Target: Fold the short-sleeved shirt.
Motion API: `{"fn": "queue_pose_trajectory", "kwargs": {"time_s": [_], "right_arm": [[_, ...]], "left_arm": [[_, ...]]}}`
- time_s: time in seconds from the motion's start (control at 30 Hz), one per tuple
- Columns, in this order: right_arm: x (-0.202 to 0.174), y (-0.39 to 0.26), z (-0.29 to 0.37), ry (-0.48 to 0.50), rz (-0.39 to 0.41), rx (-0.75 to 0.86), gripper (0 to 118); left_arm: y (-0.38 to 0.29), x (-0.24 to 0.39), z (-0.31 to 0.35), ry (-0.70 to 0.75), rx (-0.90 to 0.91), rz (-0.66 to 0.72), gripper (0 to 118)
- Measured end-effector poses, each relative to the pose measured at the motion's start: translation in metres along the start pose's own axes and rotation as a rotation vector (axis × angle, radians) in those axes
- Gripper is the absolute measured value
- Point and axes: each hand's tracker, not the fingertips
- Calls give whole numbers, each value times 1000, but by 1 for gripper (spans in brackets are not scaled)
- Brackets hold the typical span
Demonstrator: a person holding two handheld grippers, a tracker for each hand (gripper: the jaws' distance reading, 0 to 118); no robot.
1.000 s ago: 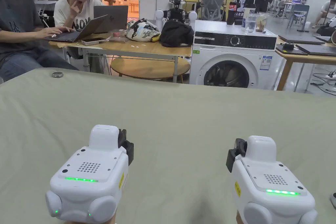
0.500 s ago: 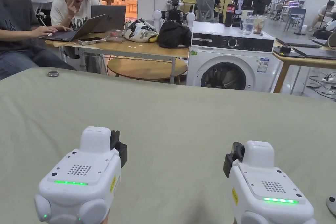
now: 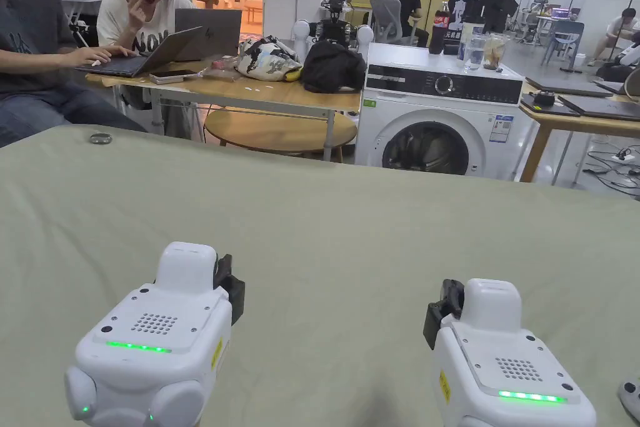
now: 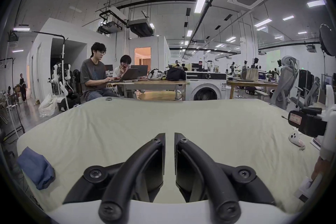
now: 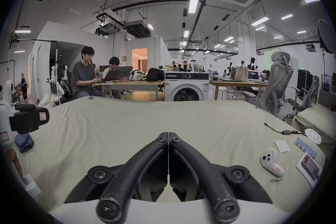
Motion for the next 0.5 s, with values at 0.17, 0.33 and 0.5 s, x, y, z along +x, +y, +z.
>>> {"fn": "queue_pose_trajectory", "kwargs": {"time_s": [0.17,0.33,0.5], "right_arm": [[2,3,-3,-1,-15,-5,52],[4,5,-3,-18,-43,-2,81],[13,7,-1,15,-92,11,81]], "left_arm": [[2,2,0,-30,10,-14,35],[5,1,1,-66,33,47,83],[6,-2,2,-54,47,91,83]]}}
